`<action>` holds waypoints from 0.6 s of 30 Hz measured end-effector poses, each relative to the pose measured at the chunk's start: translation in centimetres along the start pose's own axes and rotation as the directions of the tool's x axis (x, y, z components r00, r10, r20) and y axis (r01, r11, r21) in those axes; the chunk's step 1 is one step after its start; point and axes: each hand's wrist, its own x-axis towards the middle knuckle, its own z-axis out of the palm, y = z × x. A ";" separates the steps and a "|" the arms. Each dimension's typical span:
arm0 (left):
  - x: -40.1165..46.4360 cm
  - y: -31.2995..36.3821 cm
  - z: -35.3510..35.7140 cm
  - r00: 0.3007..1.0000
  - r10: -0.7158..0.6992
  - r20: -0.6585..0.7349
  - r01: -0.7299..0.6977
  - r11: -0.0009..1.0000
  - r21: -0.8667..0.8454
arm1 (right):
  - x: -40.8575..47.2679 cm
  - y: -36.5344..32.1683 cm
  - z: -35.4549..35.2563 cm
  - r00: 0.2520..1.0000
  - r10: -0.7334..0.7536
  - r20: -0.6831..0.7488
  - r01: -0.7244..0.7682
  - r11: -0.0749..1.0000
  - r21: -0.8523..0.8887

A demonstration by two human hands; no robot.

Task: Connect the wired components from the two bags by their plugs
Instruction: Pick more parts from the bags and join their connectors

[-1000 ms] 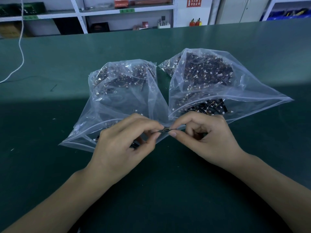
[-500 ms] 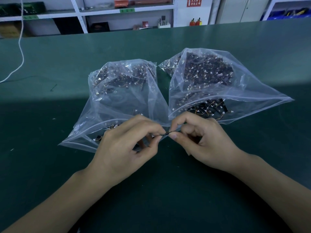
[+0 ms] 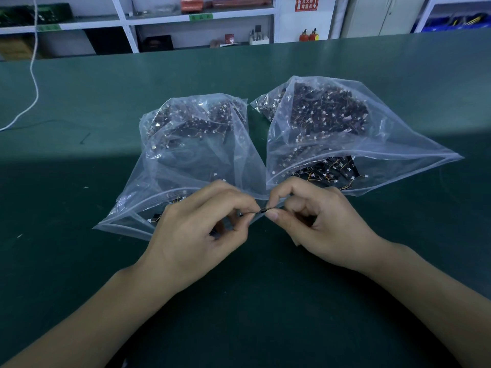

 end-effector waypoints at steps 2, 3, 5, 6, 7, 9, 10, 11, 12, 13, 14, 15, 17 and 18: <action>0.0 0.2 0.1 1.000 0.007 0.005 -0.007 1.000 0.013 | 0.0 0.1 0.0 1.000 -0.003 0.006 0.003 1.000 -0.008; 0.0 0.2 0.1 1.000 0.009 0.004 -0.009 1.000 0.014 | 0.0 0.1 0.0 1.000 -0.002 0.005 0.002 1.000 -0.009; 0.1 0.3 0.0 1.000 0.009 0.002 -0.009 1.000 0.006 | 0.0 0.2 0.0 1.000 0.002 0.002 -0.002 1.000 -0.007; 0.1 0.2 -0.1 1.000 0.007 0.002 -0.007 1.000 0.002 | 0.0 0.2 0.0 1.000 0.000 0.005 0.000 1.000 -0.003; 0.1 0.2 -0.1 1.000 0.004 0.005 -0.004 1.000 0.000 | 0.0 0.2 0.0 1.000 -0.002 0.011 0.002 1.000 0.002; 0.1 0.2 -0.1 1.000 0.003 0.008 -0.003 1.000 0.009 | 0.0 0.3 0.0 1.000 -0.003 0.026 0.003 1.000 0.003; 0.1 0.2 -0.1 1.000 0.004 0.006 -0.004 1.000 0.014 | 0.0 0.3 0.0 1.000 -0.003 0.028 0.003 1.000 0.000; 0.1 0.3 -0.1 1.000 0.004 0.006 -0.004 1.000 0.018 | 0.0 0.4 0.0 1.000 -0.001 0.028 0.001 1.000 0.000; 0.0 0.3 -0.1 1.000 0.003 0.008 -0.003 1.000 0.019 | 0.0 0.4 0.0 1.000 0.000 0.025 0.000 1.000 0.003; 0.0 0.3 -0.1 1.000 -0.001 0.011 0.000 1.000 0.016 | 0.0 0.4 0.0 1.000 0.000 0.023 0.000 1.000 0.006; 0.0 0.2 -0.1 1.000 -0.006 0.015 0.006 1.000 0.011 | -0.1 0.4 0.0 1.000 -0.002 0.026 0.002 1.000 0.006; 0.1 0.2 -0.1 1.000 -0.010 0.019 0.010 1.000 0.007 | -0.1 0.5 0.0 0.999 -0.004 0.032 0.003 1.000 0.005; 0.1 0.2 -0.1 1.000 -0.014 0.025 0.013 1.000 0.011 | -0.1 0.5 0.0 0.999 -0.001 0.049 0.001 1.000 0.000; 0.1 0.2 -0.1 0.999 -0.015 0.034 0.014 1.000 0.016 | -0.1 0.6 -0.1 0.998 0.000 0.055 0.000 1.000 -0.003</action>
